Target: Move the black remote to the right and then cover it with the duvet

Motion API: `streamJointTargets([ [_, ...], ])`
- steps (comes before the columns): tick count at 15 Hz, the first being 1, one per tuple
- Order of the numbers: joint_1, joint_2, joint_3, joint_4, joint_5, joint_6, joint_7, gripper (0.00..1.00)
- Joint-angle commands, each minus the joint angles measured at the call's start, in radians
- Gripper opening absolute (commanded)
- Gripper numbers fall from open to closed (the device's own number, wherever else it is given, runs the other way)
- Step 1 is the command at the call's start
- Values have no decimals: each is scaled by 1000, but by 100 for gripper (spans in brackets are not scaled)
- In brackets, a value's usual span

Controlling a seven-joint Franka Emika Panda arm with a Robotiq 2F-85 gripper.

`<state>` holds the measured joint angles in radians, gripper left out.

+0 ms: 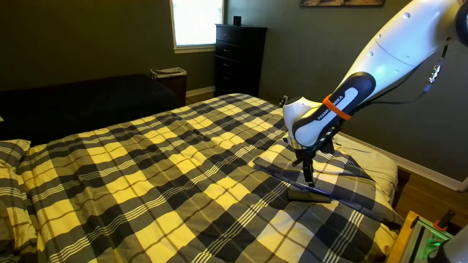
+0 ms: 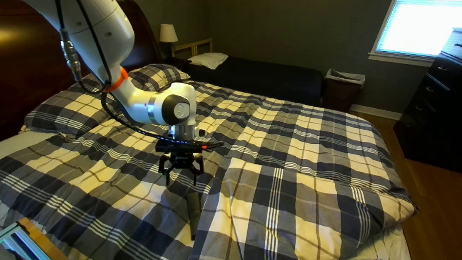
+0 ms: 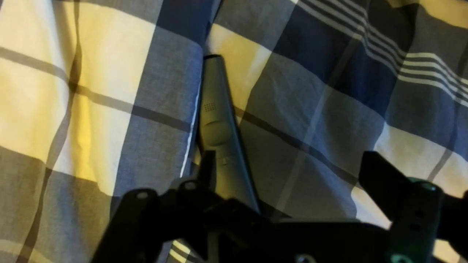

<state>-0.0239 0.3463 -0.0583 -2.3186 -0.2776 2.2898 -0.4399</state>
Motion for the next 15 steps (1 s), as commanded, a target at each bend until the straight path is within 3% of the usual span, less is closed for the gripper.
streamJointTargets([
  [1, -23, 46, 9, -23, -53, 135, 12, 100],
  [5, -64, 108, 15, -20, -41, 211, -58, 100],
  [15, -139, 238, 51, 60, -15, 255, -173, 100],
])
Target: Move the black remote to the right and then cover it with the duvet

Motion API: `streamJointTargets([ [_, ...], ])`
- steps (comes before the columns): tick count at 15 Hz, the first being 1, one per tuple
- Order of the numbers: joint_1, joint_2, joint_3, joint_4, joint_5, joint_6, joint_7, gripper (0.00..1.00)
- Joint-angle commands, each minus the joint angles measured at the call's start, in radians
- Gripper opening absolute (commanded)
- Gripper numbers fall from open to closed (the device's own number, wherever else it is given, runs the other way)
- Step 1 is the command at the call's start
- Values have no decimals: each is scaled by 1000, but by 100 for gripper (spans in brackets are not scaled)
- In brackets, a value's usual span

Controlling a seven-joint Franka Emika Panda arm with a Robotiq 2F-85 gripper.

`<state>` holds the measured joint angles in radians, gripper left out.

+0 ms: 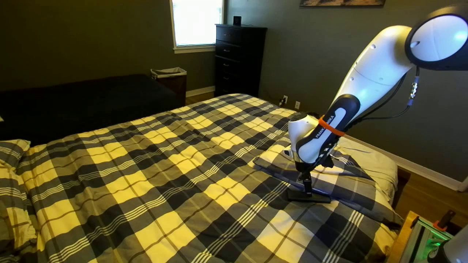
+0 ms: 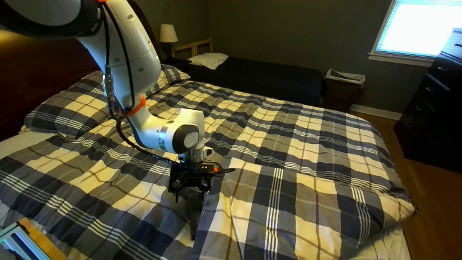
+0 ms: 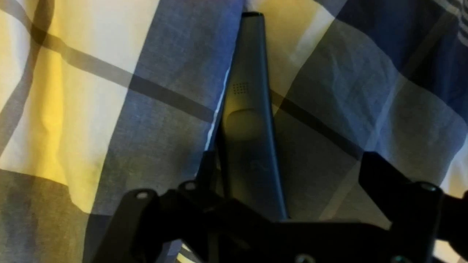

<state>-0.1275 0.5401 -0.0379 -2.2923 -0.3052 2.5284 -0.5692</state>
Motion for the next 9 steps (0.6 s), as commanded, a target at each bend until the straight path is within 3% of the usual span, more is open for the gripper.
streamJointTargets([
  [1, -40, 52, 36, 41, 14, 17, -54, 100],
  [9, -40, 130, 60, 112, 18, -7, -80, 100],
])
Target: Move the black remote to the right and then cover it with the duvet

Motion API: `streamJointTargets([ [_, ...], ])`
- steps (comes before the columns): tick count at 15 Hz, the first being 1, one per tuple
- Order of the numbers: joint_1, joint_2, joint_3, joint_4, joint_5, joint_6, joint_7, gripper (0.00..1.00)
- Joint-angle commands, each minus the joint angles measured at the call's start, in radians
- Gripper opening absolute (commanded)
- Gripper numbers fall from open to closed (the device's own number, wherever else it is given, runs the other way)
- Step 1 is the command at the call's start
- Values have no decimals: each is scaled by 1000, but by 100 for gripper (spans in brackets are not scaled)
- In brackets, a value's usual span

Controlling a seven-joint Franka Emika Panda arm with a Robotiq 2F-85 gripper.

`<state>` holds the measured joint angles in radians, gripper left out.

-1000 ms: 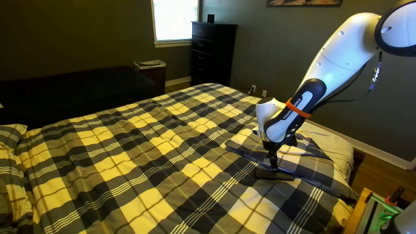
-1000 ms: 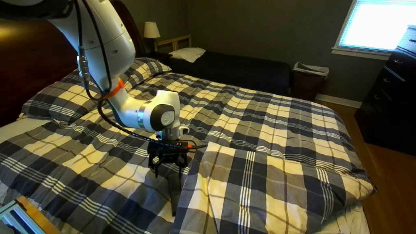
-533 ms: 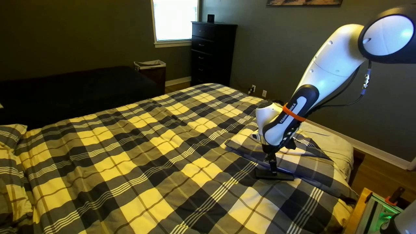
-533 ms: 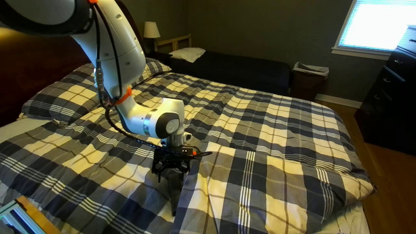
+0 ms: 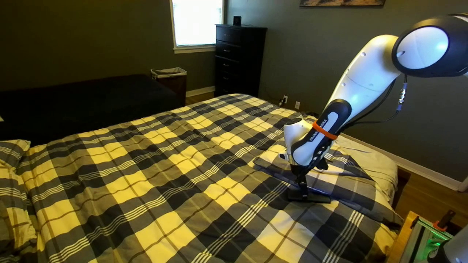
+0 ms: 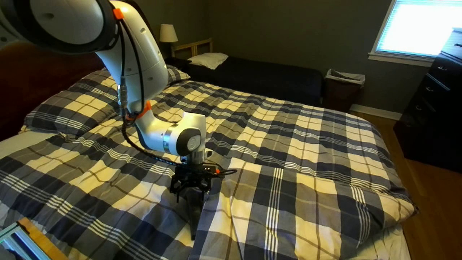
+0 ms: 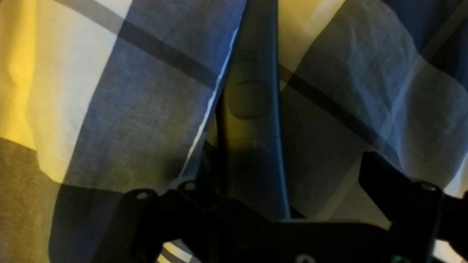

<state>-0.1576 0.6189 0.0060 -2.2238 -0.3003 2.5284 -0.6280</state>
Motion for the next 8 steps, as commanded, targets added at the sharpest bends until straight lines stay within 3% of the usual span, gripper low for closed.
streamJointTargets([
  [1, -9, 56, 14, 50, 14, -11, -15, 100],
  [7, -5, 106, 11, 104, 13, -32, -2, 100],
  [8, -6, 111, 12, 110, 13, -32, -3, 83],
])
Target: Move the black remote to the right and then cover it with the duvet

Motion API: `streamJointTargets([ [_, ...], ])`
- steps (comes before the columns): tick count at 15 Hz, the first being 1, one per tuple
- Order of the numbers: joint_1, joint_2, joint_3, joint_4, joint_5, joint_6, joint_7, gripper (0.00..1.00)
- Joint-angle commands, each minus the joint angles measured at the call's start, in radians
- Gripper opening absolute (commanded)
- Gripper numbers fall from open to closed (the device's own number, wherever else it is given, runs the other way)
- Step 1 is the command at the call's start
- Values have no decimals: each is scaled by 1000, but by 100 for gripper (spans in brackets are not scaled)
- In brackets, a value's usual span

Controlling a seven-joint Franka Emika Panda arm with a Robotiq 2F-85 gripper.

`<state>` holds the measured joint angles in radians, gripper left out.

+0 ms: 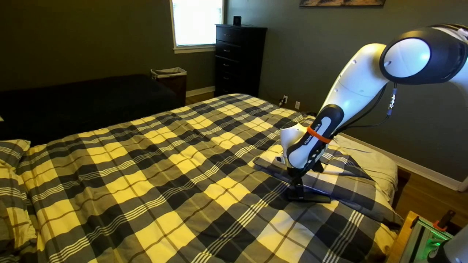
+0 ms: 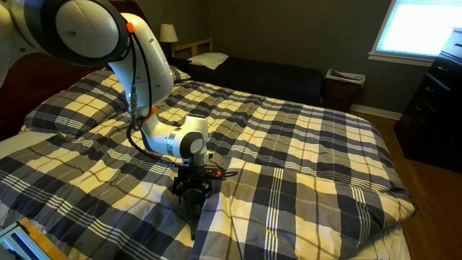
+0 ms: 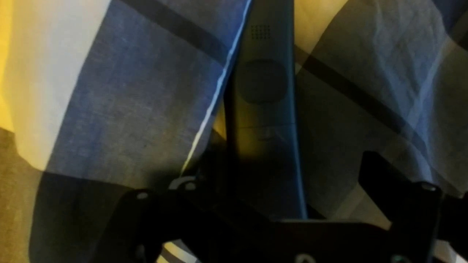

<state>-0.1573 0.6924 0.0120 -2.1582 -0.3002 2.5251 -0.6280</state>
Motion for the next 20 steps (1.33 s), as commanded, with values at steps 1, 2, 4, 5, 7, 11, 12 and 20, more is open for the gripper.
streamJointTargets([
  [1, -6, 42, 5, 49, 13, -29, -1, 73],
  [2, -7, 45, 4, 53, 14, -31, 1, 66],
  [4, -8, 53, 7, 63, 15, -33, -2, 72],
  [5, -6, 61, 6, 73, 15, -39, 1, 83],
  [7, -6, 72, 8, 89, 17, -60, -2, 98],
  [11, -3, 95, 4, 129, 17, -126, 1, 100],
  [12, 1, 99, 1, 138, 15, -144, 5, 90],
  [20, 4, 118, 0, 182, 11, -203, 15, 29],
])
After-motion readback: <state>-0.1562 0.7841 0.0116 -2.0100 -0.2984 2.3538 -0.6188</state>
